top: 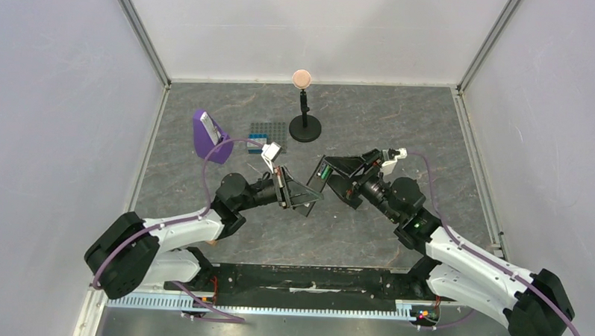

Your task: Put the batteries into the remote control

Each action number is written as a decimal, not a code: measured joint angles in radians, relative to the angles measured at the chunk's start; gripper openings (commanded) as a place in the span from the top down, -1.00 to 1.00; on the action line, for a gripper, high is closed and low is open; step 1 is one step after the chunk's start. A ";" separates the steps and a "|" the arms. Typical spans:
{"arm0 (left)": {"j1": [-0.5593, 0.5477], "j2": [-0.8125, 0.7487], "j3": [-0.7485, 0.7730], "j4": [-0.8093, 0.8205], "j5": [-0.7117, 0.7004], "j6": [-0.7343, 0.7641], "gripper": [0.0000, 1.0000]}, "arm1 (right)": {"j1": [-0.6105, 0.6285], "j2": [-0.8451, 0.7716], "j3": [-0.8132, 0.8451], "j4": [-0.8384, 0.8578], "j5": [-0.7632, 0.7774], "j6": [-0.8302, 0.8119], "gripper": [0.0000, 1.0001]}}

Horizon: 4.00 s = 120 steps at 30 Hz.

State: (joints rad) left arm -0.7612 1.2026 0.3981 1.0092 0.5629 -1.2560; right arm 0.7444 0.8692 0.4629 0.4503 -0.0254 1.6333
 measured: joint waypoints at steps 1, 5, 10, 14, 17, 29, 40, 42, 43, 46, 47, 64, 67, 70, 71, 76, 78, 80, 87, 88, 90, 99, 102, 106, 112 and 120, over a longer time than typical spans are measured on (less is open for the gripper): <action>-0.002 0.007 0.000 0.008 -0.003 -0.005 0.96 | 0.000 0.010 -0.005 0.006 0.007 0.019 -0.60; -0.007 0.035 0.000 0.054 -0.010 -0.024 0.96 | 0.000 0.022 -0.018 0.019 0.044 0.067 -0.55; -0.010 0.045 0.000 0.080 -0.012 -0.032 0.96 | 0.000 0.023 -0.018 0.043 0.083 0.095 -0.47; -0.011 0.048 0.000 0.089 -0.012 -0.035 0.96 | 0.000 0.035 -0.018 0.060 0.093 0.118 -0.28; -0.013 0.049 0.000 0.096 -0.012 -0.036 0.96 | 0.000 0.047 -0.018 0.064 0.093 0.131 -0.16; -0.019 0.076 0.000 0.093 -0.012 -0.038 0.96 | 0.000 0.072 -0.018 0.088 0.083 0.155 0.33; -0.022 0.070 0.001 0.093 -0.020 -0.061 0.96 | 0.000 0.065 -0.018 0.089 0.084 0.117 0.56; -0.022 0.069 0.001 0.093 -0.020 -0.061 0.96 | 0.001 0.065 -0.018 0.090 0.084 0.110 0.56; -0.022 0.068 0.001 0.093 -0.020 -0.061 0.96 | 0.002 0.066 -0.018 0.093 0.086 0.107 0.55; -0.022 0.066 0.001 0.092 -0.020 -0.063 0.96 | 0.006 0.069 -0.018 0.100 0.093 0.089 0.36; -0.022 0.066 0.001 0.092 -0.020 -0.066 0.96 | 0.006 0.069 -0.018 0.100 0.094 0.082 0.24; -0.022 0.047 0.003 0.092 -0.064 -0.067 0.96 | 0.027 0.058 0.032 -0.036 0.010 -0.111 -0.48; -0.022 0.047 0.003 0.090 -0.064 -0.067 0.96 | 0.014 0.038 0.032 -0.061 -0.003 -0.145 -0.49; -0.022 0.045 0.003 0.082 -0.064 -0.067 0.96 | -0.007 0.021 0.042 -0.081 -0.010 -0.178 -0.49; -0.022 0.045 0.003 0.079 -0.064 -0.067 0.96 | -0.014 0.020 0.047 -0.084 -0.014 -0.186 -0.49; -0.022 0.038 0.003 0.057 -0.063 -0.067 0.96 | -0.052 0.022 0.080 -0.101 -0.049 -0.241 -0.38; -0.022 0.032 0.003 0.043 -0.062 -0.067 0.96 | -0.064 0.029 0.096 -0.110 -0.063 -0.262 -0.27; -0.022 0.026 0.003 0.028 -0.061 -0.067 0.96 | -0.074 0.041 0.112 -0.116 -0.080 -0.283 -0.11; -0.022 0.018 0.005 0.006 -0.056 -0.067 0.96 | -0.084 0.063 0.129 -0.132 -0.124 -0.323 0.33; -0.022 0.018 0.007 0.005 -0.055 -0.067 0.96 | -0.084 0.063 0.129 -0.134 -0.127 -0.326 0.34; -0.022 0.018 0.012 -0.001 -0.055 -0.067 0.96 | -0.085 0.063 0.129 -0.138 -0.128 -0.328 0.41; -0.022 0.018 0.018 -0.013 -0.055 -0.068 0.96 | -0.088 0.063 0.129 -0.143 -0.128 -0.337 0.25; -0.022 0.018 0.018 -0.026 -0.055 -0.066 0.96 | -0.092 0.063 0.129 -0.147 -0.131 -0.331 -0.36; -0.022 0.000 0.018 -0.106 -0.045 -0.014 0.96 | -0.104 0.056 0.129 -0.172 -0.132 -0.356 -0.71; -0.022 -0.098 0.043 -0.411 0.005 0.207 0.96 | -0.122 -0.027 0.130 -0.290 -0.117 -0.444 -0.78; -0.022 -0.183 0.086 -0.740 0.043 0.453 0.96 | -0.140 -0.126 0.201 -0.605 0.042 -0.727 -0.80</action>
State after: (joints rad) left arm -0.7830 1.0199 0.4843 0.2695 0.6060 -0.8032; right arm 0.6044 0.7433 0.6640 -0.1547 0.0170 0.9058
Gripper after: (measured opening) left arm 0.234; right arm 0.897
